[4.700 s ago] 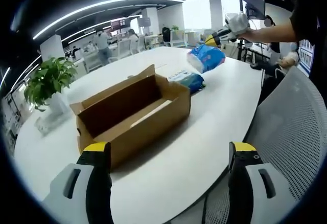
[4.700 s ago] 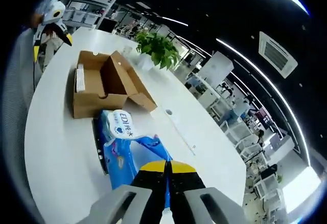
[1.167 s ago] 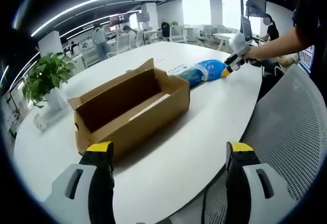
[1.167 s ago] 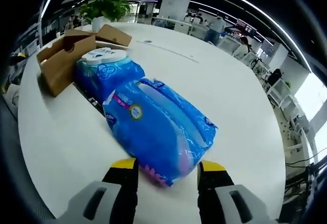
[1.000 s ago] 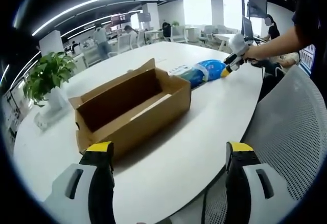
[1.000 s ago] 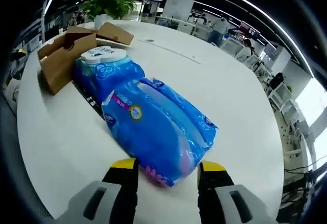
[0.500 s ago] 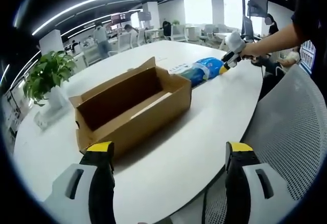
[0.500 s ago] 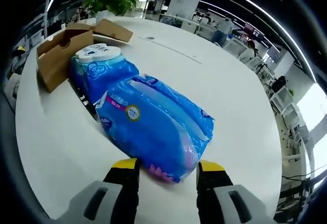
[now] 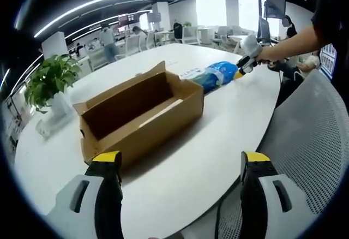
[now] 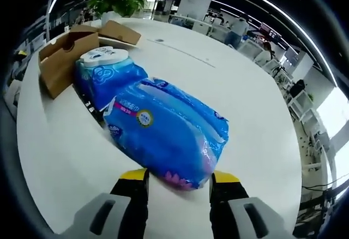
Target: Operate the shoe box by opening the lid, removing the specified soft item, and placing it in the target area until the item is outside and the box remains undamaged.
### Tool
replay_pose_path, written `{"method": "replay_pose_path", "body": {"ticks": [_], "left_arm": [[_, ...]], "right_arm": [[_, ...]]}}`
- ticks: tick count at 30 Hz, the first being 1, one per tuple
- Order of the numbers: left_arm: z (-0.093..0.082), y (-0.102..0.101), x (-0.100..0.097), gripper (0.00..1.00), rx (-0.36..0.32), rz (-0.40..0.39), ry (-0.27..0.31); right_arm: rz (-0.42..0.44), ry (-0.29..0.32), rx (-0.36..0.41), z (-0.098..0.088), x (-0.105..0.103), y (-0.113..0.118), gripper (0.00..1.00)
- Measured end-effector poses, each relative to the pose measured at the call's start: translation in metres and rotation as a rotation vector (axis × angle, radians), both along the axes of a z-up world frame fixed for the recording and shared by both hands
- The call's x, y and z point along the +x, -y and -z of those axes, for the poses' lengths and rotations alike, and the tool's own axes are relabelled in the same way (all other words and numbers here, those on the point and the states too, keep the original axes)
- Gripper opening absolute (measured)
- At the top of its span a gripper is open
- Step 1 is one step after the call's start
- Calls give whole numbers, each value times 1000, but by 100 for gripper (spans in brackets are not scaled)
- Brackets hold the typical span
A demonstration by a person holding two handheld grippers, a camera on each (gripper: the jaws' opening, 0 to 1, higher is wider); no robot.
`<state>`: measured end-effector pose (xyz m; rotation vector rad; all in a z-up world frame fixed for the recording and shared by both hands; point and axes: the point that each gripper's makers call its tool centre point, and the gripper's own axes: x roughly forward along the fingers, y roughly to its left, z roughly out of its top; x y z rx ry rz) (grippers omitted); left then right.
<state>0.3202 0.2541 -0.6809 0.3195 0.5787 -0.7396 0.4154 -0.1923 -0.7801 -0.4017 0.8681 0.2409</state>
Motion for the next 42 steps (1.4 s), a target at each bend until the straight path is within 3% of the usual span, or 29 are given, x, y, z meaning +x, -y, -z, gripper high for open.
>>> {"method": "replay_pose_path", "body": {"ticks": [10,24,38,42], "left_arm": [[0,1,0,89,2,6,2],[-6,-1,3,89,-31,-7,-3],[-18,-5,19,90,-21,8,3],[-21,-7,28,89,19,44,16]], "right_arm": [[19,-3,10,1,-5,-2,41],[23,34,64,-13,-27,-16,47],[-7,85,168,-45,-47,-49,59],[-5,85,201,-54,-52,-59,62]]}}
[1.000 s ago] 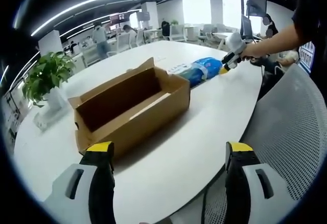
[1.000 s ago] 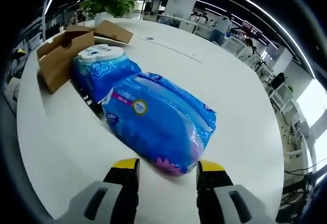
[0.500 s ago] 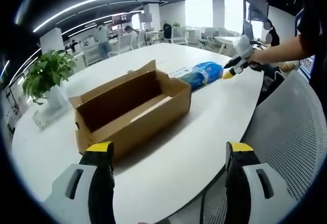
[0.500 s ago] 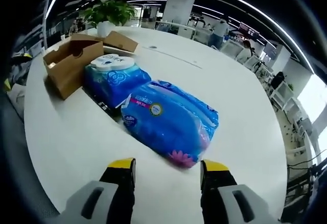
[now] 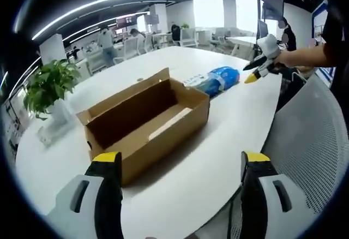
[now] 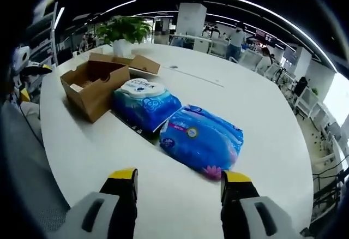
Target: Operate the shoe box by opening the lid, removing the specified soft item, and placing it in the target area until the item is outside and the box remains undamaged.
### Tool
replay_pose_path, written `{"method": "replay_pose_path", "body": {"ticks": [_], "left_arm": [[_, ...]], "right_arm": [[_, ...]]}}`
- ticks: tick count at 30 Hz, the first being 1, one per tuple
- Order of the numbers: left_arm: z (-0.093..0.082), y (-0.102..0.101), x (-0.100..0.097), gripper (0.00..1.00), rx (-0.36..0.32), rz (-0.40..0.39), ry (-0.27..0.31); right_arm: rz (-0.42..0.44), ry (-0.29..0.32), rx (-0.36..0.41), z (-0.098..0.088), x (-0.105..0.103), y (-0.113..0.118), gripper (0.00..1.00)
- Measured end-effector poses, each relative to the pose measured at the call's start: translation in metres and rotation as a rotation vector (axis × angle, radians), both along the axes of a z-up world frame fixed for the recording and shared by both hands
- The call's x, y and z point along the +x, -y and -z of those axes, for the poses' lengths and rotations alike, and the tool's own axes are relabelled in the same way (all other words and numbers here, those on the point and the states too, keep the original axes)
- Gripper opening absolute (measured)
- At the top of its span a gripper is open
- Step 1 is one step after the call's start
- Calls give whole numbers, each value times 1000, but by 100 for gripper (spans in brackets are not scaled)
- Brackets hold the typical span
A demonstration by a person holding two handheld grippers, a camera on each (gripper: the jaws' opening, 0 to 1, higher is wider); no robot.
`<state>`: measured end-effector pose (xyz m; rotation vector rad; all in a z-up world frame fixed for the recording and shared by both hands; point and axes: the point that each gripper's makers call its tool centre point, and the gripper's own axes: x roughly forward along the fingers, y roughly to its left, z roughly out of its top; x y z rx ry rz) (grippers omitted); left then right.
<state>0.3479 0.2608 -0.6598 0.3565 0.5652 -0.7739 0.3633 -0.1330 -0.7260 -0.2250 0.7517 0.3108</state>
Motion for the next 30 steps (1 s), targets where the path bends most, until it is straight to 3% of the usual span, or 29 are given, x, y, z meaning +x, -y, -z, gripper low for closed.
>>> {"method": "replay_pose_path", "body": {"ticks": [4,9,18,30], "left_arm": [[-7,0,10,87,13,21,9],[-18,9,12,88,-7,29,25],[-20,19,-7,88,-45,32,26],[-16,8,-37,89,-42,-26,43]], "right_arm": [[-21,30,40,-13,-5,-16,66],[-85,47,37,-26,-7,-35,69],[-200,61,24,-50,-1,-64,70],[-393,90,6,-83,19,-116,69]]}}
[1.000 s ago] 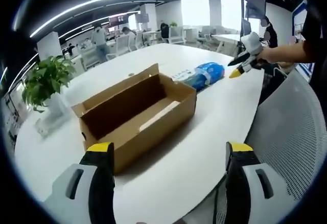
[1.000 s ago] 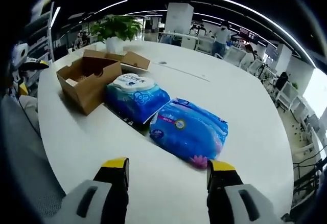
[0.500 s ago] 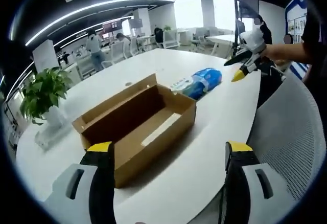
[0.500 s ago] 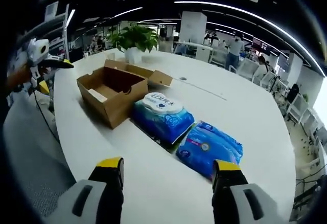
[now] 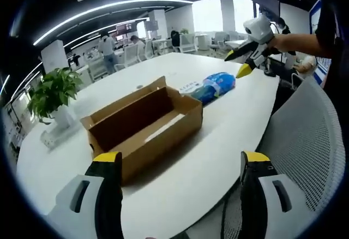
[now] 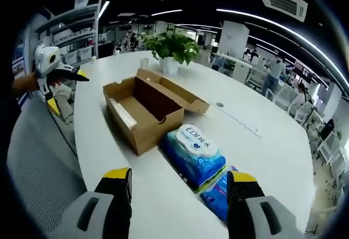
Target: Operate the shoe box by opening the lid, removing the specified soft item, and placing it in the target area until the item is outside and the box remains undamaged.
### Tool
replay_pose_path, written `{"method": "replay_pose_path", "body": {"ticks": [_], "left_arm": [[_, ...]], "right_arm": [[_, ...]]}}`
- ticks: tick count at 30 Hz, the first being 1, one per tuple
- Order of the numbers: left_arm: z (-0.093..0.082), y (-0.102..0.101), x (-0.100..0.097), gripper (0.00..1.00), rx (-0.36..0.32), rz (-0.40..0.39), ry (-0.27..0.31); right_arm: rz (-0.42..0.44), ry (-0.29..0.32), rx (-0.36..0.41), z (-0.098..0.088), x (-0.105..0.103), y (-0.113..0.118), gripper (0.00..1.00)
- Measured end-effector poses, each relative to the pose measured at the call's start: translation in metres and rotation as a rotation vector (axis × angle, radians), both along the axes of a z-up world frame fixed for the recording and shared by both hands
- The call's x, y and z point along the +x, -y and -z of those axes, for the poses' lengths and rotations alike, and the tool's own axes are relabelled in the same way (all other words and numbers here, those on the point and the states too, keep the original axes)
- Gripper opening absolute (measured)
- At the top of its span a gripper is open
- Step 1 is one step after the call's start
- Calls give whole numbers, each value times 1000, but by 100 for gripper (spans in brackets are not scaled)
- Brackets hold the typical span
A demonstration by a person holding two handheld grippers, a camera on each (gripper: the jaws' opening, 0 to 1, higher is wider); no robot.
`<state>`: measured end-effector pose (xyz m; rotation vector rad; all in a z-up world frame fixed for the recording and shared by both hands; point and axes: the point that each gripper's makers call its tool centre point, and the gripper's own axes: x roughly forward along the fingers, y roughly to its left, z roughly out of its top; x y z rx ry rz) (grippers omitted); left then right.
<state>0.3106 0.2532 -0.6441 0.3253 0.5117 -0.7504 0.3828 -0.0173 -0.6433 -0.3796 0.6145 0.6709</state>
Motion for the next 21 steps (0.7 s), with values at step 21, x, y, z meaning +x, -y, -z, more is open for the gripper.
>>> {"method": "replay_pose_path", "body": {"ticks": [21], "left_arm": [[15,1,-5,92,6,-49,54]], "right_arm": [[-343,64,-72,-37,53,-95,69]]}}
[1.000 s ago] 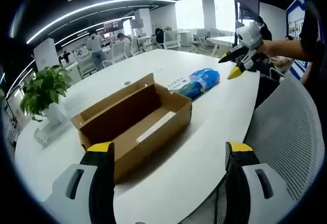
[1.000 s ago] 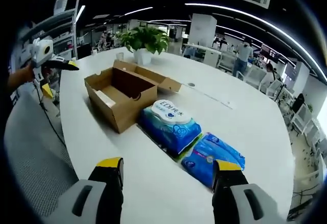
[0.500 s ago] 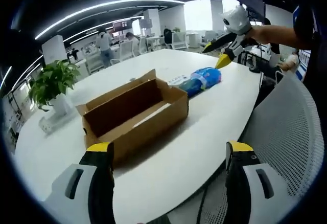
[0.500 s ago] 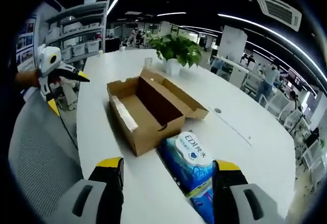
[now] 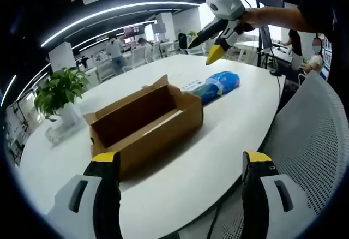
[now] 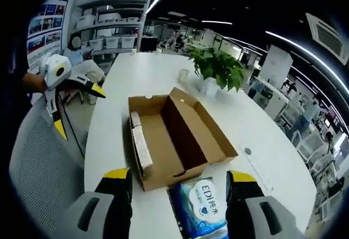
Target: Operate the shoe box by opening the lid, removing the specified soft item, and placing it in the target area until the item is outside and the box remains undamaged.
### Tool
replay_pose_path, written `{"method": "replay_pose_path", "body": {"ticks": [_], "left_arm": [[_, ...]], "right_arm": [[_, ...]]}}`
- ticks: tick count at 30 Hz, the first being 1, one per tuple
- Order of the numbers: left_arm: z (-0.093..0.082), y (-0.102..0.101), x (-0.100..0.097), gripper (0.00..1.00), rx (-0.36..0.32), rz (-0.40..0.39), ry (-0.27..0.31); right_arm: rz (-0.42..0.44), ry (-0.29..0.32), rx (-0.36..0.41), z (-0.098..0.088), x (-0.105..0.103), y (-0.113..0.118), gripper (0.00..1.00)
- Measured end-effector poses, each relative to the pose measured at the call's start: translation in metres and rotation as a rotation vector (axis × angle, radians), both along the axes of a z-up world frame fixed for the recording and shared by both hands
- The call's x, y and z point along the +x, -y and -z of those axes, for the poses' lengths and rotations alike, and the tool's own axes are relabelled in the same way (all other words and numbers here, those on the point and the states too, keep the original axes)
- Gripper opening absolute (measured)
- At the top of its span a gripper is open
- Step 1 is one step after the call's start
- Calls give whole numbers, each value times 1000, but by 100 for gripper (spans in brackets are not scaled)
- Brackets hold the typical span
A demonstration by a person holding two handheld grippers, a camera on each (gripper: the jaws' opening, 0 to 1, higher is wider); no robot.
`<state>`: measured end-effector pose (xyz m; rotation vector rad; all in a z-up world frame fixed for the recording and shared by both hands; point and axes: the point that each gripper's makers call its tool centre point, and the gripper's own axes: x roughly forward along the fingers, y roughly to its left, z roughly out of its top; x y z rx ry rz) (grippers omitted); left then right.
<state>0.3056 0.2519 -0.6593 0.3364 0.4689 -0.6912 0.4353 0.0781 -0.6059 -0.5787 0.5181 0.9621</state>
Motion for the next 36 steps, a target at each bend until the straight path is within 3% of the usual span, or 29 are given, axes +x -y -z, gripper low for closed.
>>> {"method": "replay_pose_path", "body": {"ticks": [10,27,36], "left_arm": [[4,-7,5,94,-71,-28,-17],[5,-8,6,95,-54,-32,-10],[5,-9,6,94,-59,-38,-15]], "right_arm": [[-61,3,-36,10,10,-15,68],[-150,3,-68,26,29,-41,63],[-293,-48,-98,57,23,-68,61]]}}
